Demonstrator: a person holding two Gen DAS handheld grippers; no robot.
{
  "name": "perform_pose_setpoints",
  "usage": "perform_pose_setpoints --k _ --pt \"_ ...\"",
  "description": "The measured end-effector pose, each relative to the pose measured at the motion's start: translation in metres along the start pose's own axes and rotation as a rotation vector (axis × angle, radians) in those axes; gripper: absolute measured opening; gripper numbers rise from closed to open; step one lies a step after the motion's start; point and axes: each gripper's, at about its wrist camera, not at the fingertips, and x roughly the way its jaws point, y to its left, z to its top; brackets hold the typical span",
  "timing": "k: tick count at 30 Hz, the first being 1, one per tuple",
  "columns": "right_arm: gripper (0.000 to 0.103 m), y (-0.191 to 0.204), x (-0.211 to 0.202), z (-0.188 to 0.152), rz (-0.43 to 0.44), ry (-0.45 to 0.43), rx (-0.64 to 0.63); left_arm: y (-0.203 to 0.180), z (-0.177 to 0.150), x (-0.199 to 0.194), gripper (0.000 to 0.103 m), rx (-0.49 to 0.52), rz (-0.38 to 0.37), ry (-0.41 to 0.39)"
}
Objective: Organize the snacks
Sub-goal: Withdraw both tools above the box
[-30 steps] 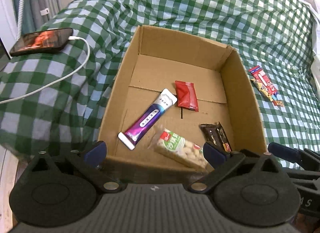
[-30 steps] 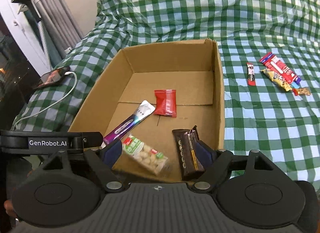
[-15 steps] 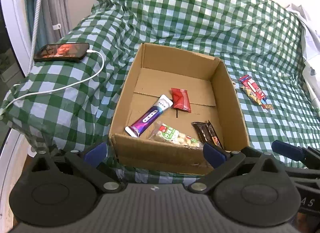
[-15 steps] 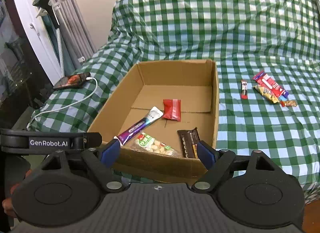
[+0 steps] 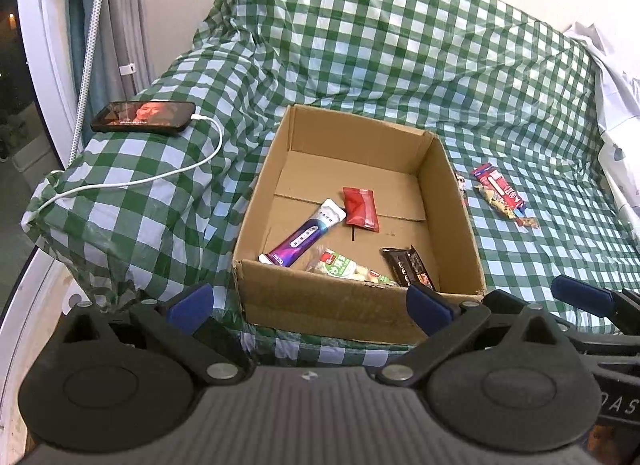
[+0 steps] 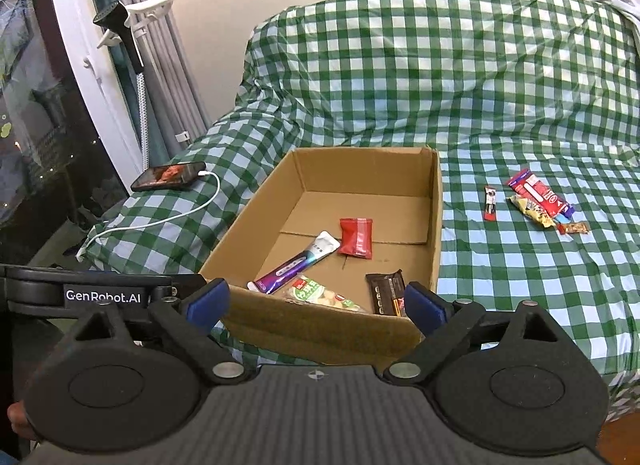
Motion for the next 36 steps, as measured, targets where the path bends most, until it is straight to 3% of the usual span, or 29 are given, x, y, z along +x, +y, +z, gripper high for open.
perform_pose_setpoints --k 12,36 --pt "0.097 0.001 -0.014 -0.004 -0.005 -0.036 0.0 -0.003 -0.003 -0.01 0.103 0.008 -0.002 -0.015" --pt "0.098 -0.002 -0.012 -0.007 -0.006 -0.006 0.016 0.001 -0.006 -0.003 0.103 0.017 -0.002 0.016"
